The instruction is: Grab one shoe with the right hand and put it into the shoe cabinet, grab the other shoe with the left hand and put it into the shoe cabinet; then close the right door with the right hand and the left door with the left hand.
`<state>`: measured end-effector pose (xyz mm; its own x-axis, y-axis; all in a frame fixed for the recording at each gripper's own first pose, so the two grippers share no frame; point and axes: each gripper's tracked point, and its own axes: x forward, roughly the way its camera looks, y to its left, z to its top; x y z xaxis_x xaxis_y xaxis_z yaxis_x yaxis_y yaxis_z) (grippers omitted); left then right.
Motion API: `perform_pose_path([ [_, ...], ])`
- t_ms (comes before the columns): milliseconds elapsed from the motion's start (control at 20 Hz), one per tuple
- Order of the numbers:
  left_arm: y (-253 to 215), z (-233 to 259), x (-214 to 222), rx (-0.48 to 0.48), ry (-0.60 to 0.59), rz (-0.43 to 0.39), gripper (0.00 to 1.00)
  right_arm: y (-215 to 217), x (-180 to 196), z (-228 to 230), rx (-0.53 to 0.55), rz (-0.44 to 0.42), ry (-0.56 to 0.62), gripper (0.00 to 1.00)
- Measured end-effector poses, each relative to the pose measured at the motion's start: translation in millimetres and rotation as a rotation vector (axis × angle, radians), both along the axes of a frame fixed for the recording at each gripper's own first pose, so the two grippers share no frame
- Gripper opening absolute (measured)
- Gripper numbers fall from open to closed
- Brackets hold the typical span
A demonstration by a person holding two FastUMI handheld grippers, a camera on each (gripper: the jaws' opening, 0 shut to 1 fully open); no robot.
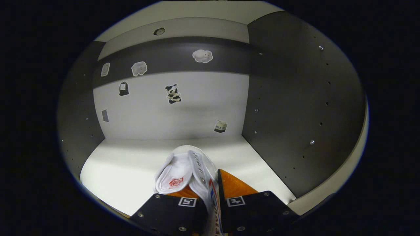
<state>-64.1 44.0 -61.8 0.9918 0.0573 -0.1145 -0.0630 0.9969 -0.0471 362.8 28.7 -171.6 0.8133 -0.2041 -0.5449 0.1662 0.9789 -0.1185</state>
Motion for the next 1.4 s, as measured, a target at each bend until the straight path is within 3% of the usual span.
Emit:
perform_pose_path([
  [150,-1,3,-2,-0.002,-0.006,-0.001,0.96,-1,-8,10,-0.02,0.033,-0.009,0.27],
  [200,-2,3,-3,-0.002,-0.008,-0.004,0.96,0,-12,14,-0.022,0.048,-0.017,0.39],
  [250,-4,4,-4,-0.003,-0.01,-0.008,0.96,0,-16,20,-0.023,0.063,-0.029,0.4],
  [300,-5,4,-4,-0.003,-0.013,-0.013,0.96,-2,-20,24,-0.032,0.071,-0.035,0.55],
  [350,-8,5,-3,-0.003,-0.014,-0.02,0.96,0,-25,29,-0.029,0.091,-0.048,0.54],
  [400,-11,7,-4,-0.001,-0.016,-0.027,0.96,0,-28,37,-0.035,0.103,-0.063,0.7],
  [600,-24,9,-5,0.004,-0.024,-0.057,0.96,7,-50,88,-0.012,0.154,-0.168,0.88],
  [950,-43,8,-3,0.003,-0.005,-0.1,0.96,25,-147,168,-0.034,0.291,-0.343,0.93],
  [1250,-53,9,3,0.002,-0.011,-0.116,0.96,28,-243,173,0.08,0.336,-0.41,0.94],
  [1400,-58,3,6,-0.001,0.008,-0.121,0.96,13,-277,162,0.049,0.323,-0.446,0.94],
])
